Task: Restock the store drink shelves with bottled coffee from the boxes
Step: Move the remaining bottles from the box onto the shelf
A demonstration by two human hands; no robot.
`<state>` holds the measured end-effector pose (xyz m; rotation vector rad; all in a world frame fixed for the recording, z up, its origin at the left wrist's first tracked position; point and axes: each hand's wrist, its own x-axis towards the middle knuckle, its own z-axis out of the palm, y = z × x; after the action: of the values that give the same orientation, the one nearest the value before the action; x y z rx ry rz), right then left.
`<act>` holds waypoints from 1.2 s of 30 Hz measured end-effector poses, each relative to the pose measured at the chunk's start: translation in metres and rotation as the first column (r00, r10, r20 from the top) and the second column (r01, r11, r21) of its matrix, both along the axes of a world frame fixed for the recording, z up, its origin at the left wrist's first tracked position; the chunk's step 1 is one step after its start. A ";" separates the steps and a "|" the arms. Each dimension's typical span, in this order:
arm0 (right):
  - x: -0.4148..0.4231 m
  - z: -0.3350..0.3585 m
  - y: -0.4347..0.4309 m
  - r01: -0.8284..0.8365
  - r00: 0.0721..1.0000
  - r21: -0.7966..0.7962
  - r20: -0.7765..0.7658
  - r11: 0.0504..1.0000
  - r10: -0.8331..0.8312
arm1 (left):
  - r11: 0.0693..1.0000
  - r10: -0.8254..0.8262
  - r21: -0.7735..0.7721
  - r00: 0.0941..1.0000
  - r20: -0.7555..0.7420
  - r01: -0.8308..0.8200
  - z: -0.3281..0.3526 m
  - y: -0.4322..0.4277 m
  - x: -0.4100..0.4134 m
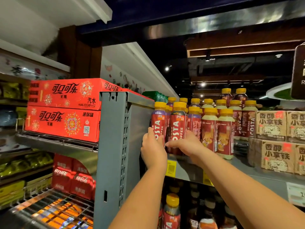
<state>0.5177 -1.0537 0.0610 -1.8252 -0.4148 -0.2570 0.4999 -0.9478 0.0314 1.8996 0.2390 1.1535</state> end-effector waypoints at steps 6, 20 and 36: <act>-0.022 0.005 -0.007 0.039 0.995 0.055 0.089 0.998 -0.044 | 0.998 -0.015 -0.065 1.000 0.019 0.016 -0.008 -0.003 -0.024; -0.085 0.010 -0.013 -0.039 0.988 0.075 0.154 0.996 0.027 | 0.795 -0.421 -0.386 0.884 0.205 0.468 0.029 -0.010 -0.098; -0.136 -0.102 -0.052 -0.125 0.992 -0.056 -0.033 0.991 0.124 | 0.721 -0.455 -0.569 0.889 0.042 0.396 -0.080 -0.041 -0.156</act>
<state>0.3821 -1.1055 -0.0405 -1.8496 -0.5180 -0.1329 0.3435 -0.9889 -0.0486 1.3727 0.1590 0.5768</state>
